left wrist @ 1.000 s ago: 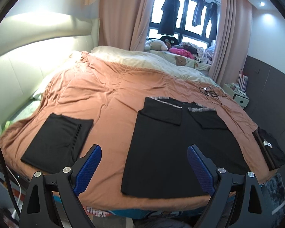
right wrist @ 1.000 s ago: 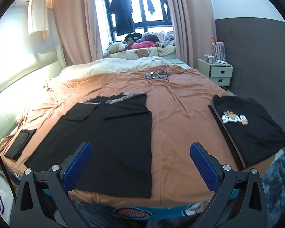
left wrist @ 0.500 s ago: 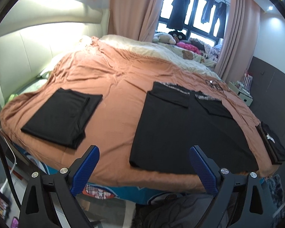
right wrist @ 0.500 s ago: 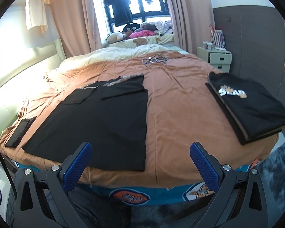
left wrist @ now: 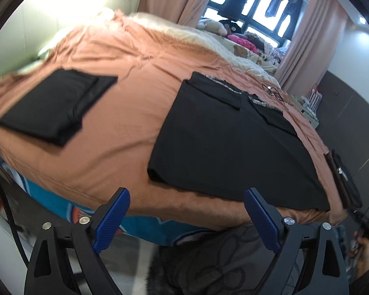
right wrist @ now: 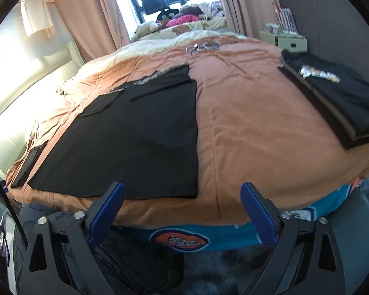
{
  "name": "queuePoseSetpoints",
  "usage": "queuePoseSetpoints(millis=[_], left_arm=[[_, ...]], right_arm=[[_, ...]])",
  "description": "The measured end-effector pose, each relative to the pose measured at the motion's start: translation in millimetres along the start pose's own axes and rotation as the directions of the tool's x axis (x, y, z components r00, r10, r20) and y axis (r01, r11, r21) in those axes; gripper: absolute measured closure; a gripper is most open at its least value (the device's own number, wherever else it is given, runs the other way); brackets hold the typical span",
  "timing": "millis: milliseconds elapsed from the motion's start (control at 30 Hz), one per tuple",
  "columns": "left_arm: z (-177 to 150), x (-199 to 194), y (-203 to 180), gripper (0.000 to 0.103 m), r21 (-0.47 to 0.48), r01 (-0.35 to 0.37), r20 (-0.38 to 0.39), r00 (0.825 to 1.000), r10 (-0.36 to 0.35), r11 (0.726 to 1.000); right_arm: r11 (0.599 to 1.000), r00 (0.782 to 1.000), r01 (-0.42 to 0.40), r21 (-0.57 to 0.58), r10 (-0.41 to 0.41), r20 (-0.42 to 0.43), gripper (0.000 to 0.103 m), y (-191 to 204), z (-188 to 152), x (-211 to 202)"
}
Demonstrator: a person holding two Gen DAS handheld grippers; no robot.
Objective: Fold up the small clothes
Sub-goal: 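Move both grippers down to the hem of the shirt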
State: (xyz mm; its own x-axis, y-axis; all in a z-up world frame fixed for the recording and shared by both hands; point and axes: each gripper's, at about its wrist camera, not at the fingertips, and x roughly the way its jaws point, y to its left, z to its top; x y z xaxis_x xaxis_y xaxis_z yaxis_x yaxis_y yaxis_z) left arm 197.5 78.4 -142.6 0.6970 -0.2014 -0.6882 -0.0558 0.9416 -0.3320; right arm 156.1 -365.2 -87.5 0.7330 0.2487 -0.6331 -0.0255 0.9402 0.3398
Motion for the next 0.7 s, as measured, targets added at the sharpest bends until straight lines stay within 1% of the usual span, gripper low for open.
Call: queuePoseSetpoints(millis=[33,100,200,400,500,600,700], left_arm=[[-2,6,3,0.015,-0.018,0.007,-0.013,1.000,-0.007,1.000],[-6,18,8,0.019,-0.039,0.011,-0.038,0.999,-0.013,0.999],[-7,31,17,0.022,-0.068,0.014,-0.062,0.998,-0.019,0.998],[2,54,32,0.034,-0.110,-0.002,-0.098,0.995,-0.009,0.994],[7,68,43,0.040,-0.150,-0.006,-0.132,0.991,-0.014,0.989],[10,79,52,0.041,-0.177,-0.022,-0.154,0.988,-0.006,0.984],[15,82,58,0.041,-0.198,-0.003,-0.147,0.989,-0.027,0.980]], right_arm=[[1.000,1.000,-0.005,0.005,0.005,-0.010,0.026,0,0,3],[1.000,1.000,-0.010,0.021,0.011,-0.029,0.026,-1,0,12],[0.998,0.998,-0.037,0.047,0.039,-0.042,0.026,-6,3,24],[0.992,0.994,-0.077,0.102,0.085,-0.072,0.027,-20,9,50],[0.987,0.991,-0.090,0.133,0.102,-0.089,0.027,-26,10,62],[0.981,0.990,-0.113,0.157,0.125,-0.071,0.027,-33,15,65],[0.970,0.987,-0.137,0.199,0.152,-0.061,0.027,-42,19,68]])
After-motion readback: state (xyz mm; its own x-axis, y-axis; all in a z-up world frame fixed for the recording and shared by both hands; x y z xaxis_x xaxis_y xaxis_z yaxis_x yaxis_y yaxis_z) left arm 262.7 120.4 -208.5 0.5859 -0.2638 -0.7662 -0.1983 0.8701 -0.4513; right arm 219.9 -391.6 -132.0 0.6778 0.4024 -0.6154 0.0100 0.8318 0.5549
